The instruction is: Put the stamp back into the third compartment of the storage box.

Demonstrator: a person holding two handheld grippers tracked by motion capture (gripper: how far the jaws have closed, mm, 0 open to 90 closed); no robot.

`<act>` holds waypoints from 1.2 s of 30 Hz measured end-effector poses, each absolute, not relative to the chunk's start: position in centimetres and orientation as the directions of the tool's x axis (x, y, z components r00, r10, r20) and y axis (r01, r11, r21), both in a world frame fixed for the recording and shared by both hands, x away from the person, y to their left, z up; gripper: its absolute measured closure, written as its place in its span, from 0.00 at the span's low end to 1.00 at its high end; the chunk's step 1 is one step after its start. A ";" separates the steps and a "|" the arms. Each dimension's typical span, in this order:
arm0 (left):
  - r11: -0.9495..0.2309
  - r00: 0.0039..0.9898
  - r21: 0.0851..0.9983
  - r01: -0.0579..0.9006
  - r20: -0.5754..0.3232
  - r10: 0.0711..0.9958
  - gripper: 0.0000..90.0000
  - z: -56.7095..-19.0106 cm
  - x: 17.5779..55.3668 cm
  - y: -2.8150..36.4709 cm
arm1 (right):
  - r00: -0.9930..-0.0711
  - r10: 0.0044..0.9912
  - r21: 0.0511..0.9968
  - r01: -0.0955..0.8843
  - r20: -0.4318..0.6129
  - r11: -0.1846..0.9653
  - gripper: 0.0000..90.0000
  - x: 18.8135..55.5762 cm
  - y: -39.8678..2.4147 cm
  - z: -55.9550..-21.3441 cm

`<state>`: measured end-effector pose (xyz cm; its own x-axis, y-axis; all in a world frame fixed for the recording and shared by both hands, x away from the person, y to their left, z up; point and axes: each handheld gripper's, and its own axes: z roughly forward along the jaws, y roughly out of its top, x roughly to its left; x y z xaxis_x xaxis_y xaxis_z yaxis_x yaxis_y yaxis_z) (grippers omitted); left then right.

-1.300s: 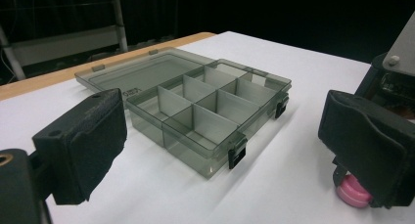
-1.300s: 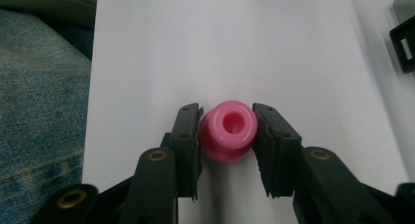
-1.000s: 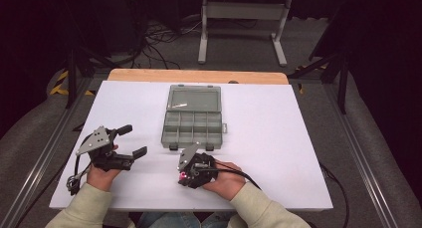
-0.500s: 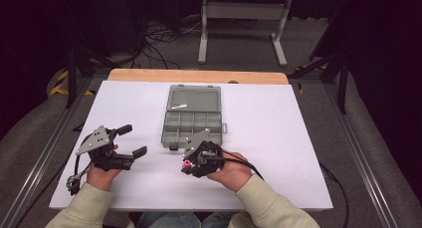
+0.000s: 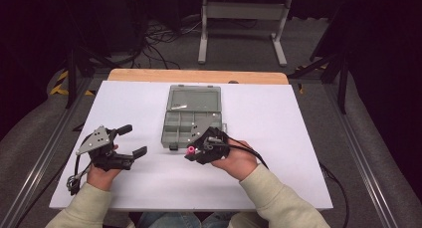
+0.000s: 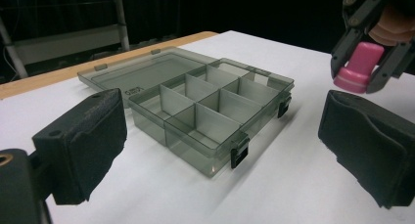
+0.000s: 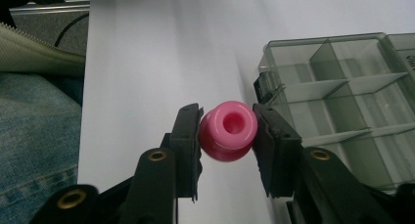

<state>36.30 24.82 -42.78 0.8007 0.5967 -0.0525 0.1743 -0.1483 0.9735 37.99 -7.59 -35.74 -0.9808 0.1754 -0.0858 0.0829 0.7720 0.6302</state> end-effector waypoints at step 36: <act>-0.152 0.801 0.973 0.176 -0.052 0.596 0.06 -42.9 36.4 24.9 | -0.928 0.357 0.657 0.206 -0.102 0.725 0.72 45.4 -8.1 -33.4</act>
